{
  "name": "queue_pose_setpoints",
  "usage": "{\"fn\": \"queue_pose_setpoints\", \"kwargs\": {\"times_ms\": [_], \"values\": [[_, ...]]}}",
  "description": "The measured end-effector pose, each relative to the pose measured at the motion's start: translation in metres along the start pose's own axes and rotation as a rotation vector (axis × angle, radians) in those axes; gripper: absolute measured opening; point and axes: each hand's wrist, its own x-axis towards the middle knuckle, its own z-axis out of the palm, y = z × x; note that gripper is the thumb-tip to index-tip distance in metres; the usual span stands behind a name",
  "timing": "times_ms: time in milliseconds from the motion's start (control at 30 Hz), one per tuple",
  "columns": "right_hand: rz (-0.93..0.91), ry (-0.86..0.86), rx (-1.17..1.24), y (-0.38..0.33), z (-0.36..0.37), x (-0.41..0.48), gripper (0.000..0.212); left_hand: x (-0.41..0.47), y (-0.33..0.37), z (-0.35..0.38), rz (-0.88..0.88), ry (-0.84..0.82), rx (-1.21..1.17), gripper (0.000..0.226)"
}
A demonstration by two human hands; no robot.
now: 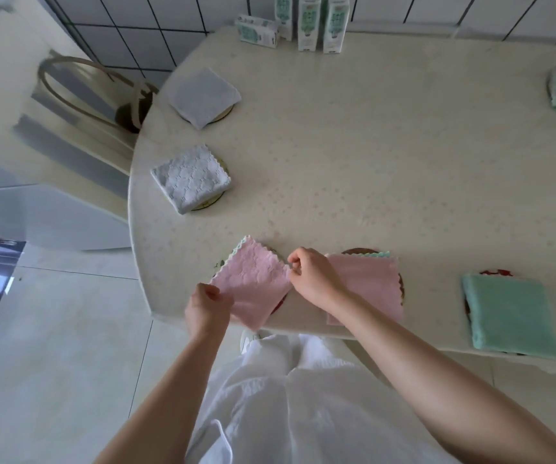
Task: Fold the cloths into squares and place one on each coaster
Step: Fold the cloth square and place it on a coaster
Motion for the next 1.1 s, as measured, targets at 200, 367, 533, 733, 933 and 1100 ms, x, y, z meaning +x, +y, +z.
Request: {"fn": "queue_pose_setpoints", "kwargs": {"times_ms": [200,367,533,733,933,1100], "values": [[0.162,0.059,-0.083,-0.031,0.037,0.021,0.025,0.019,-0.013,-0.016,-0.307,-0.293,-0.346,0.01],[0.296,0.035,-0.054,-0.038,0.037,0.03,0.029,0.015,-0.011,-0.017,-0.46,-0.445,-0.54,0.007],[0.411,-0.072,0.038,-0.043,0.029,0.029,0.021,0.014,-0.012,-0.016,-0.482,-0.454,-0.593,0.01],[0.505,-0.116,0.315,-0.047,0.019,0.022,0.032,0.015,0.0,-0.019,-0.386,-0.433,-0.611,0.012],[0.562,-0.114,0.499,-0.038,0.016,0.004,0.016,0.022,0.016,-0.039,-0.031,-0.357,-0.405,0.03],[0.586,-0.086,0.561,-0.026,0.032,-0.01,0.02,0.037,0.024,-0.04,0.069,-0.344,-0.308,0.036]]}}
